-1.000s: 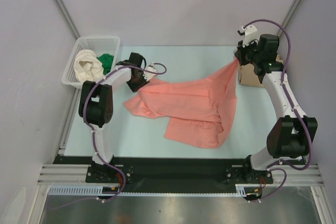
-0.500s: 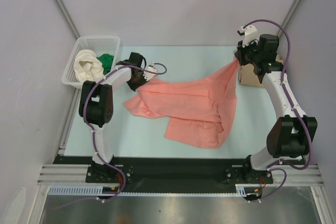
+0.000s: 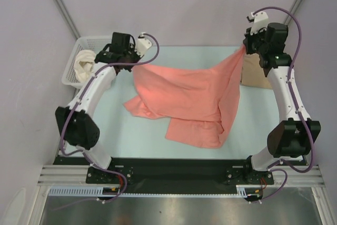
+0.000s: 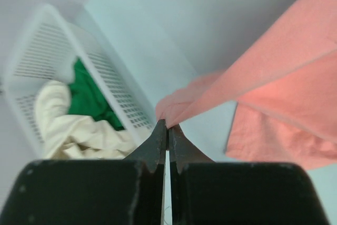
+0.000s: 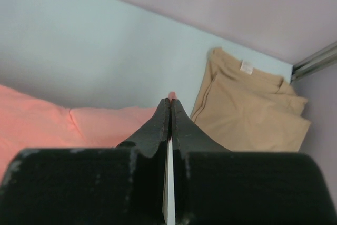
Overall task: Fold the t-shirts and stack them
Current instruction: Flatten the tshirt out
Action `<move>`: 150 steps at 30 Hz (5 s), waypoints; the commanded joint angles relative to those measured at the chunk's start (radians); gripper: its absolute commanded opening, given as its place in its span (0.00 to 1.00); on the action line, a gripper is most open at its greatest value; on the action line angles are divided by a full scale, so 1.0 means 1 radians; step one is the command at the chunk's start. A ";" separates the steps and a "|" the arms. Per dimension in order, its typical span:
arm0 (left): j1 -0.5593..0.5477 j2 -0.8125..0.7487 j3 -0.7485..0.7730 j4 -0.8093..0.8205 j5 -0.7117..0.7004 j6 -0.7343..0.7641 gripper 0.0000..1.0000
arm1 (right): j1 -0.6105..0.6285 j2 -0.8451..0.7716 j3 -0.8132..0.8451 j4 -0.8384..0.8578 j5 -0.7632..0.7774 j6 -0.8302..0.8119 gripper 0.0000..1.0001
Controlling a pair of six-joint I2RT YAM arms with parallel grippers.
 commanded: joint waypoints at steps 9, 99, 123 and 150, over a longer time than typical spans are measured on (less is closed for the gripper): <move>-0.054 -0.364 0.150 -0.037 0.000 -0.072 0.00 | -0.034 -0.175 0.269 -0.139 0.087 0.009 0.00; 0.009 -0.795 0.477 -0.072 0.144 -0.110 0.00 | -0.011 -0.570 0.683 -0.319 0.049 -0.037 0.00; 0.014 -0.595 -0.492 0.309 -0.009 0.017 0.00 | 0.072 -0.172 -0.194 0.224 -0.102 -0.147 0.00; 0.164 0.458 0.237 0.460 -0.209 0.025 0.00 | 0.079 1.092 0.972 0.263 0.041 -0.281 0.00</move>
